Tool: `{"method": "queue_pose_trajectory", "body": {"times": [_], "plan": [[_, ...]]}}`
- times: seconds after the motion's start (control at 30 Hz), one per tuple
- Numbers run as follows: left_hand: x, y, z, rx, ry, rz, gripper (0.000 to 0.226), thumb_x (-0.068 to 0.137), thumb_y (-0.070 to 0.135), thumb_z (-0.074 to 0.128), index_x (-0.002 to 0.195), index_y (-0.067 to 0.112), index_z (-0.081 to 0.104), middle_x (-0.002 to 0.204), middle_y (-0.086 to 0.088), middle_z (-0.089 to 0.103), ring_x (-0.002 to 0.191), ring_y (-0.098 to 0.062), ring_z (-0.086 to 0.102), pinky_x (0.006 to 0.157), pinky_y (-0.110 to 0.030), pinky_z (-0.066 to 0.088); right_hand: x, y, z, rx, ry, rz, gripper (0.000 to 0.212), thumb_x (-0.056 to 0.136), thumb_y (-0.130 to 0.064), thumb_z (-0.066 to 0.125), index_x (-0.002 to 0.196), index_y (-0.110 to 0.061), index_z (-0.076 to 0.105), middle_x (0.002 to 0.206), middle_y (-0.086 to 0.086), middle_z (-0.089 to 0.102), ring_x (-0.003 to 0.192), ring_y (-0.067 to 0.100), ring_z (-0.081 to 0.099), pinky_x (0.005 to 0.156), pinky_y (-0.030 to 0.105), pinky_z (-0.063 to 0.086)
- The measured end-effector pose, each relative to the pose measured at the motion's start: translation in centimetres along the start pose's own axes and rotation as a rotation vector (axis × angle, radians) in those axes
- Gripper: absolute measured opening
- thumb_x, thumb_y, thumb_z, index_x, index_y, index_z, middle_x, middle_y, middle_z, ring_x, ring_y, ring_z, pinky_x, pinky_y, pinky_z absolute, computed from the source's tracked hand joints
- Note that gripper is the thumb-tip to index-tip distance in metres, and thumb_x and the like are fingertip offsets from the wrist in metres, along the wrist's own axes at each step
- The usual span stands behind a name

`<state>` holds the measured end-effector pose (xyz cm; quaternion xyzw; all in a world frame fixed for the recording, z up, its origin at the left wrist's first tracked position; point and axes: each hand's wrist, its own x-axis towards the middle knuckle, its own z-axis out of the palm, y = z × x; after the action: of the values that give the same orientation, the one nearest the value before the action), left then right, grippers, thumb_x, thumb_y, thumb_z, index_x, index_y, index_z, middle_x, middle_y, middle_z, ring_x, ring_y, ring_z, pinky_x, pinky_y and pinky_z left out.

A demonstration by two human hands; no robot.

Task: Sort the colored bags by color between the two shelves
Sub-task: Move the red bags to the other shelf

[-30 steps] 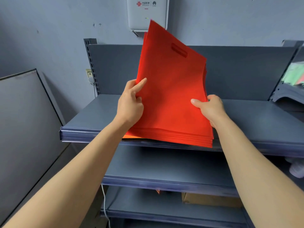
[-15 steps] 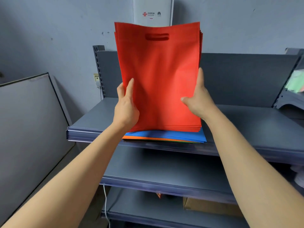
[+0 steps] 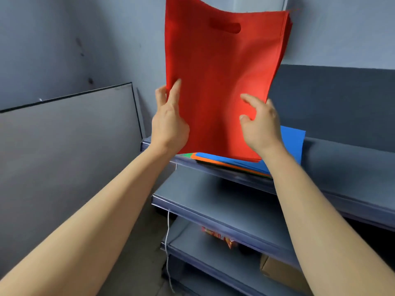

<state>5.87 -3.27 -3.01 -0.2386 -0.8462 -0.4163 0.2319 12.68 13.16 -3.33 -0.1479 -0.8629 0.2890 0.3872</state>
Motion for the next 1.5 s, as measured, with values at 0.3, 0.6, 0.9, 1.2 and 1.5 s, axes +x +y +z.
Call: {"method": "queue_pose_trajectory", "body": {"times": [0.3, 0.6, 0.9, 1.2, 1.5], "plan": [[-5.7, -6.5, -13.4, 0.164, 0.221, -0.204, 0.081, 0.077, -0.011, 0.035, 0.147, 0.029, 0.024, 0.142, 0.003, 0.024, 0.078, -0.029, 0.052, 0.075, -0.026, 0.038, -4.7, -12.1, 7.1, 0.164, -0.199, -0.214, 0.050, 0.088, -0.002, 0.052, 0.135, -0.019, 0.051, 0.137, 0.022, 0.043, 0.130, 0.030, 0.041, 0.104, 0.023, 0.023], [-18.3, -14.0, -35.1, 0.454, 0.500, -0.406, 0.080, 0.078, -0.011, 0.038, 0.147, 0.026, 0.026, 0.139, -0.001, 0.027, 0.083, -0.028, 0.054, 0.081, -0.032, 0.042, -18.8, -32.3, 15.0, 0.424, -0.473, -0.409, 0.051, 0.088, -0.004, 0.052, 0.136, -0.021, 0.051, 0.138, 0.020, 0.044, 0.130, 0.028, 0.041, 0.108, 0.022, 0.024], [-34.9, -17.7, -55.8, 0.668, 0.700, -0.614, 0.079, 0.077, -0.011, 0.038, 0.148, 0.021, 0.026, 0.138, 0.000, 0.027, 0.081, -0.027, 0.056, 0.082, -0.037, 0.048, -37.4, -51.4, 17.9, 0.655, -0.745, -0.611, 0.050, 0.088, -0.004, 0.052, 0.135, -0.020, 0.052, 0.142, 0.019, 0.040, 0.135, 0.024, 0.034, 0.107, 0.014, 0.017], [-49.4, -15.7, -67.9, 0.923, 0.939, -0.927, 0.076, 0.080, -0.009, 0.039, 0.147, 0.026, 0.028, 0.144, -0.004, 0.024, 0.108, -0.030, 0.051, 0.085, -0.028, 0.037, -52.8, -64.3, 16.7, 0.879, -1.020, -0.823, 0.048, 0.084, -0.001, 0.053, 0.130, -0.015, 0.057, 0.126, 0.010, 0.052, 0.116, 0.023, 0.053, 0.106, 0.026, 0.037], [-56.7, -14.3, -73.5, 1.071, 1.042, -1.095, 0.075, 0.081, -0.011, 0.039, 0.147, 0.022, 0.029, 0.144, -0.007, 0.027, 0.108, -0.027, 0.052, 0.075, -0.025, 0.038, -60.5, -71.3, 16.4, 0.924, -1.217, -1.009, 0.047, 0.090, -0.003, 0.051, 0.135, -0.018, 0.052, 0.129, 0.010, 0.048, 0.119, 0.025, 0.050, 0.104, 0.028, 0.037]]}}
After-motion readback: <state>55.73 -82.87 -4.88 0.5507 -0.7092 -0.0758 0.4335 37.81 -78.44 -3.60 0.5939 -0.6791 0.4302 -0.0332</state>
